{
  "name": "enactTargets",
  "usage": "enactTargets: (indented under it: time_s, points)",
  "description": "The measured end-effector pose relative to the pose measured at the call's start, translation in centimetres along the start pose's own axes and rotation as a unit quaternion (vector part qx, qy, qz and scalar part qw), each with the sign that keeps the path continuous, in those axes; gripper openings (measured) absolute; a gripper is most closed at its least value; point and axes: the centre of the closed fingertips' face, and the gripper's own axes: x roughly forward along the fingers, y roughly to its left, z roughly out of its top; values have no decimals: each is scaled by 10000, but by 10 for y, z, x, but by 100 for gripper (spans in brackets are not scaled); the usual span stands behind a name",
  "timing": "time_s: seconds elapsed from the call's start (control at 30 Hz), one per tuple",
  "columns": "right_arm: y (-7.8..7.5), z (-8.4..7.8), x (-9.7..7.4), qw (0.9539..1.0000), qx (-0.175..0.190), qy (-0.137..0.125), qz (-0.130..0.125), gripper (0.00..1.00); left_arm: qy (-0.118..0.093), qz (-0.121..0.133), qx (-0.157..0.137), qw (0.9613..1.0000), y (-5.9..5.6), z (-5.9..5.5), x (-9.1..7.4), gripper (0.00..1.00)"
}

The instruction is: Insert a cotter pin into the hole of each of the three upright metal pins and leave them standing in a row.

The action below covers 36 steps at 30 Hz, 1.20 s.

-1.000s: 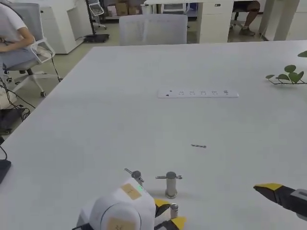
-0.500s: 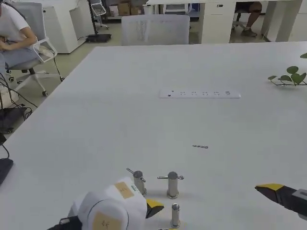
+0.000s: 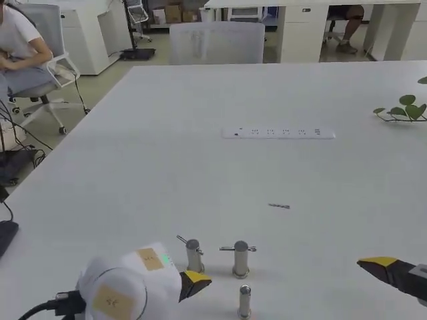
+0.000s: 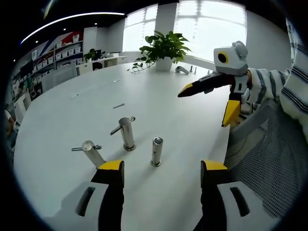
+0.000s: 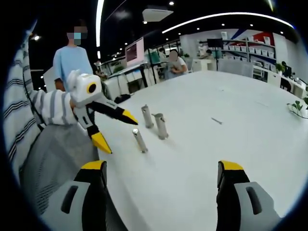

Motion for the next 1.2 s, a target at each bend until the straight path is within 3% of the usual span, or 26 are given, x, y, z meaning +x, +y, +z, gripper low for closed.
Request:
enactTargets:
  time_s: [0.1, 0.2, 0.4, 0.67, 0.83, 0.9, 1.03, 1.2]
  points:
    - [-1, 1, 0, 10000, -22, 7, -3, 96, -77, -91, 15, 9999, -3, 2, -2, 71]
    - [-3, 2, 0, 10000, -78, 28, -3, 96, -124, -155, 242, 9995, -5, 4, -4, 76]
    - [-9, 8, 1, 9997, -214, 64, -8, 96, -173, -277, 158, 9993, -8, 1, -7, 85]
    - [-18, 18, 4, 9991, -415, 118, 4, 97, -67, -390, 127, 9991, -9, -6, -11, 99]
    - [-29, 28, 5, 9982, -579, 121, -19, 96, 4, -372, 55, 9993, -8, -11, -16, 99]
    - [-35, 32, 7, 9980, -620, 130, -19, 96, -61, -344, -171, 9992, -6, -9, -19, 99]
    - [-48, 37, 12, 9970, -744, 201, -9, 96, -138, -274, -144, 9994, -3, -7, -26, 99]
    - [-61, 45, 21, 9965, -803, 209, 95, 93, -118, -218, -223, 9994, 1, -12, -30, 99]
